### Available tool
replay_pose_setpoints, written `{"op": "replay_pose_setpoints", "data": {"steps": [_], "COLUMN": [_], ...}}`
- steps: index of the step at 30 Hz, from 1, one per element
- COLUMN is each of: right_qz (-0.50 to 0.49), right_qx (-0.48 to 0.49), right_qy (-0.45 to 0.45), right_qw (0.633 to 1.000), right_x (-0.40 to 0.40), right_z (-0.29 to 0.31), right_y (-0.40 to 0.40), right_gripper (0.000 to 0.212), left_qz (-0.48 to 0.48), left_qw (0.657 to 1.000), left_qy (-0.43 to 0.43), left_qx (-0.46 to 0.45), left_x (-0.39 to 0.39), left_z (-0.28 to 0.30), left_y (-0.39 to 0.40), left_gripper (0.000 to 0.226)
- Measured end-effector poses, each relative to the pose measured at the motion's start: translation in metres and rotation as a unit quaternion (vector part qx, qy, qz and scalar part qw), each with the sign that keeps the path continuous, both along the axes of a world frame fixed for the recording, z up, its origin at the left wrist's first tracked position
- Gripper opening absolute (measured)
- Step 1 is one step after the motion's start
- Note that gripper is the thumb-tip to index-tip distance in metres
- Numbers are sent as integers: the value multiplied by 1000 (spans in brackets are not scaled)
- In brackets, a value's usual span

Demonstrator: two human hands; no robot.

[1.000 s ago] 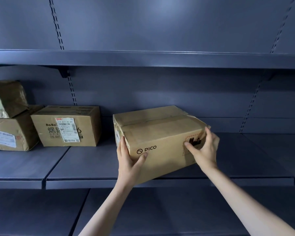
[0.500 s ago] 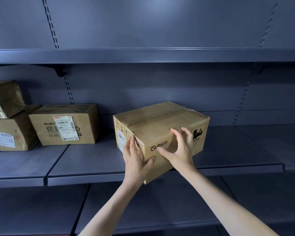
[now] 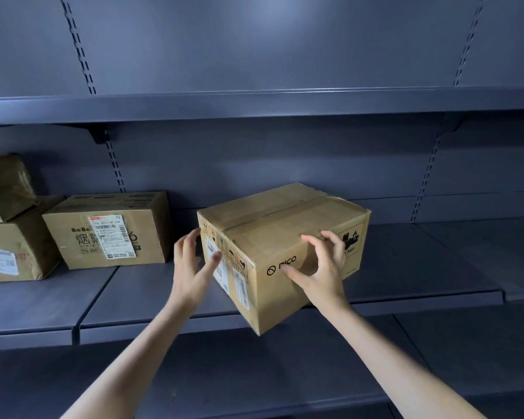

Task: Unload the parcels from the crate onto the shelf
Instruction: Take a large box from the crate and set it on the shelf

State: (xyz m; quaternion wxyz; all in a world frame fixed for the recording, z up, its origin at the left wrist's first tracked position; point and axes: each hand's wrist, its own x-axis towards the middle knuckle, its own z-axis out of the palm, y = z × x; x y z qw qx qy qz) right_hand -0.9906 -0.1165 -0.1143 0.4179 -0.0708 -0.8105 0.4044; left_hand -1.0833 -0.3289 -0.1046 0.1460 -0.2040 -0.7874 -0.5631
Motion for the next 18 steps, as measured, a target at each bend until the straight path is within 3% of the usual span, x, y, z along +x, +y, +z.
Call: {"op": "replay_pose_setpoints", "data": {"steps": [8,18], "right_qz": [-2,27], "right_qx": [16,26], "right_qy": [17,14], "right_qw": [1000,999], "right_x": [2,14], "right_z": [1,4], "right_y": [3,28], "right_gripper": [57,57], "left_qz": [3,-61], "left_qw": [998,989], "left_qy": [-37,-117], "left_qx": [-59,-60], "left_x": [-56,-88], "left_z": [2,-18], "left_y": [-6,-8], "left_gripper": [73,114]}}
